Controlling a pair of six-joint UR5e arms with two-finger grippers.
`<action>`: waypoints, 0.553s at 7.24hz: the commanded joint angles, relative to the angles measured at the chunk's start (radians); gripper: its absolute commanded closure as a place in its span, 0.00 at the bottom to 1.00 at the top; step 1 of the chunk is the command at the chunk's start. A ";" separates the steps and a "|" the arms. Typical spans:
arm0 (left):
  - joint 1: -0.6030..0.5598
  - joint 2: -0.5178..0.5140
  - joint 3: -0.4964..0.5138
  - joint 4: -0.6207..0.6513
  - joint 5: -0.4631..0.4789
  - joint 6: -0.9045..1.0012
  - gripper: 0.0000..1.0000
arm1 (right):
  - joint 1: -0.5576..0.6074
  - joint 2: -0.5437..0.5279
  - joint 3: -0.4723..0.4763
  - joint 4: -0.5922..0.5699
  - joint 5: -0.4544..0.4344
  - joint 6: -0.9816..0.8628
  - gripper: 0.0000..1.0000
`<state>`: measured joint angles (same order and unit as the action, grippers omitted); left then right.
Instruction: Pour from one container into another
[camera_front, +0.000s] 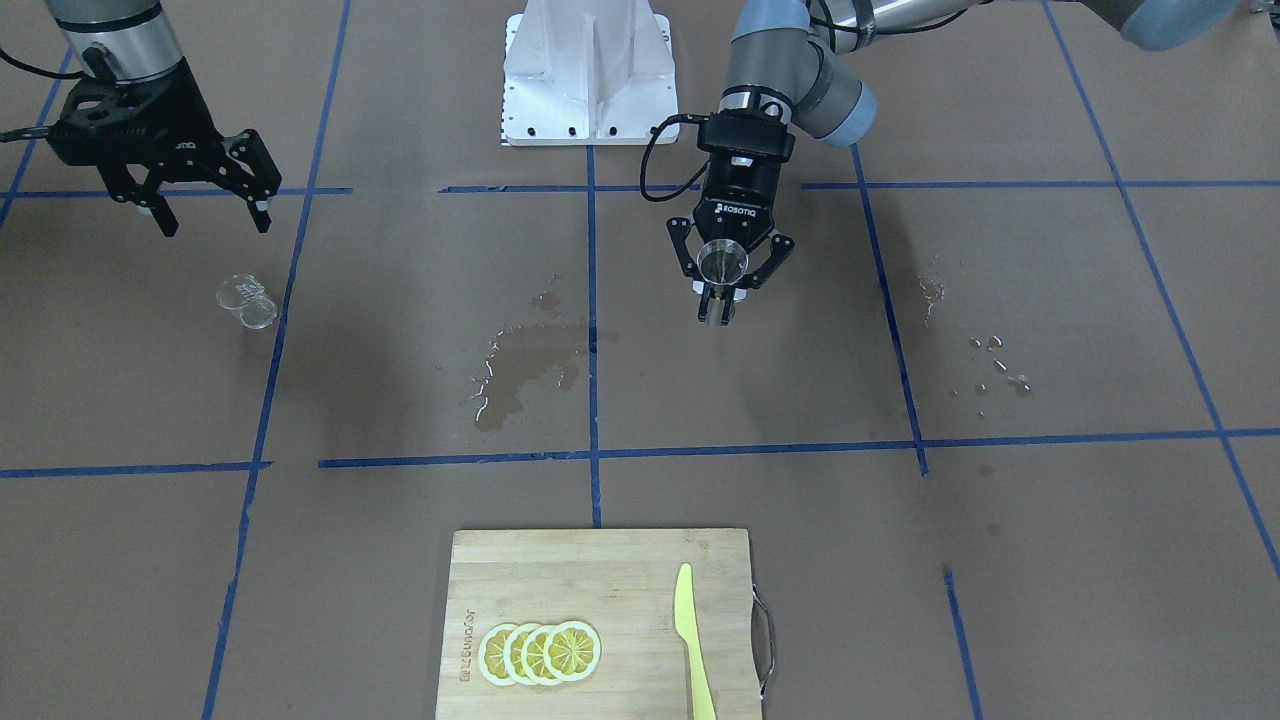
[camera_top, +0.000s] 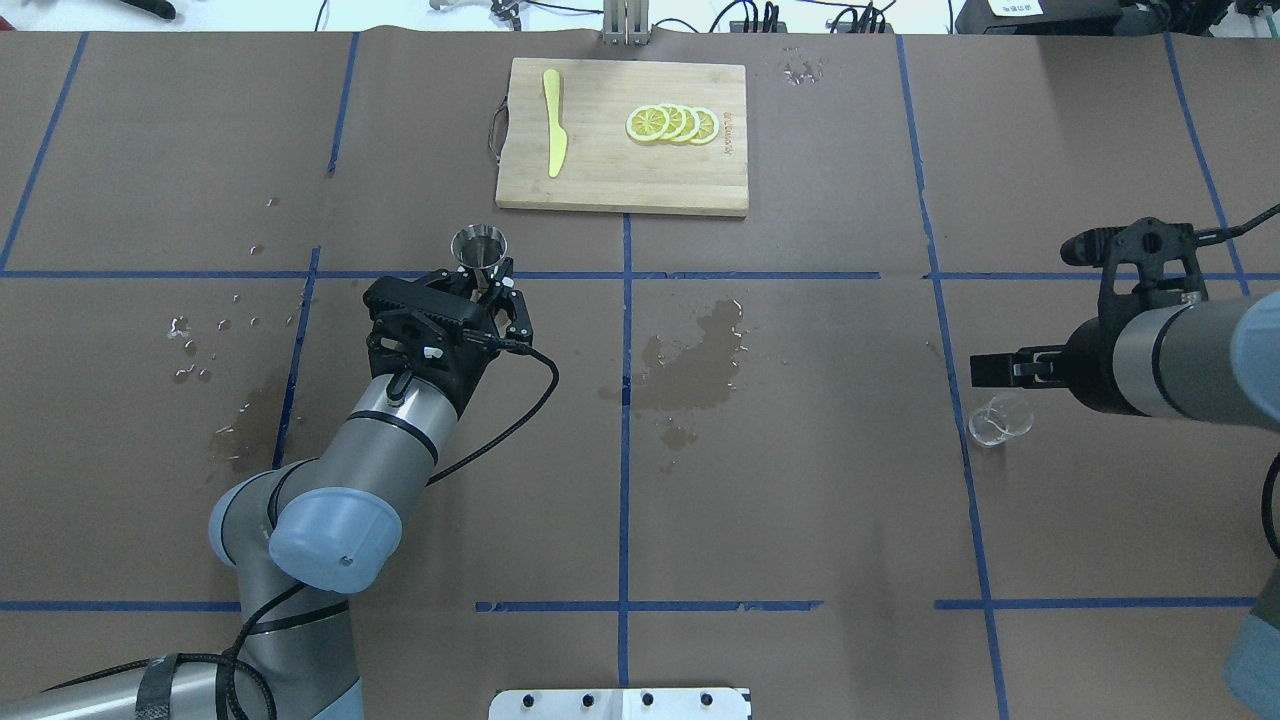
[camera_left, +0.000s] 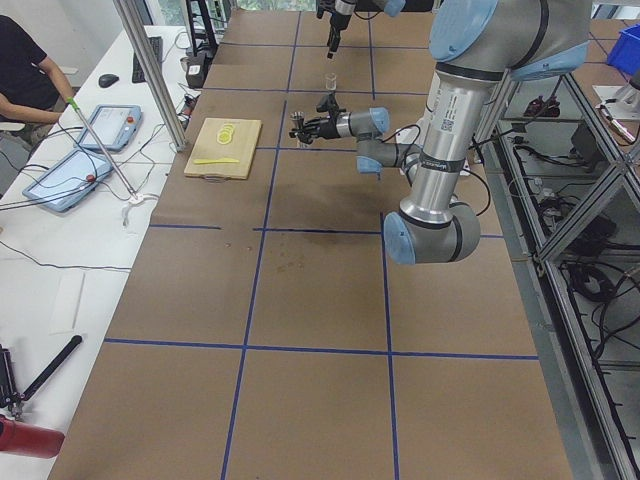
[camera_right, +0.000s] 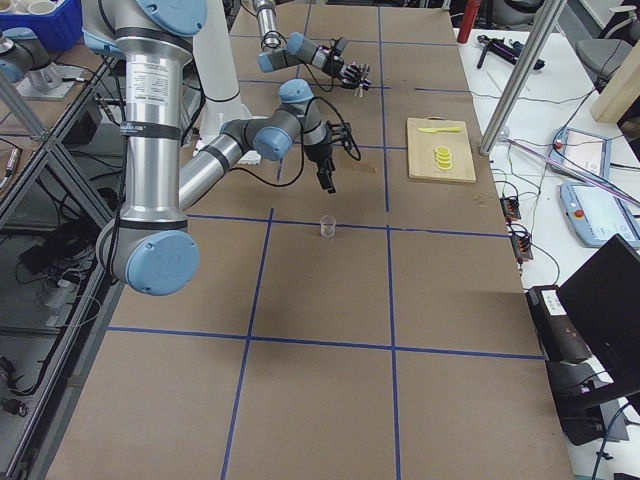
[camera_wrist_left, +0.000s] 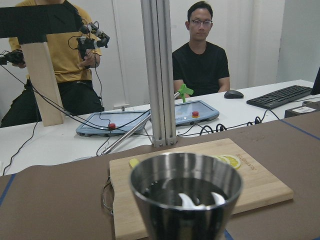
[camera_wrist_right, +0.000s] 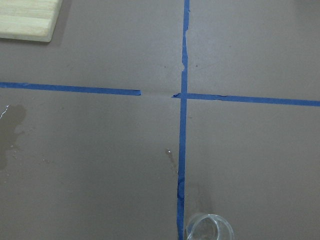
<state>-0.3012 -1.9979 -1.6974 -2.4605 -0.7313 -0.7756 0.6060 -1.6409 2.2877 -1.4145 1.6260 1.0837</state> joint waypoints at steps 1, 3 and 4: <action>-0.002 -0.001 0.010 0.000 -0.005 0.001 1.00 | -0.091 -0.153 -0.001 0.235 -0.155 0.019 0.00; -0.002 -0.007 0.013 0.000 -0.005 0.001 1.00 | -0.211 -0.252 -0.046 0.452 -0.393 0.016 0.00; -0.002 -0.007 0.025 0.000 -0.005 0.001 1.00 | -0.241 -0.254 -0.059 0.454 -0.472 0.018 0.01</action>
<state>-0.3037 -2.0035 -1.6823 -2.4605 -0.7363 -0.7751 0.4141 -1.8751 2.2503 -1.0061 1.2652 1.1003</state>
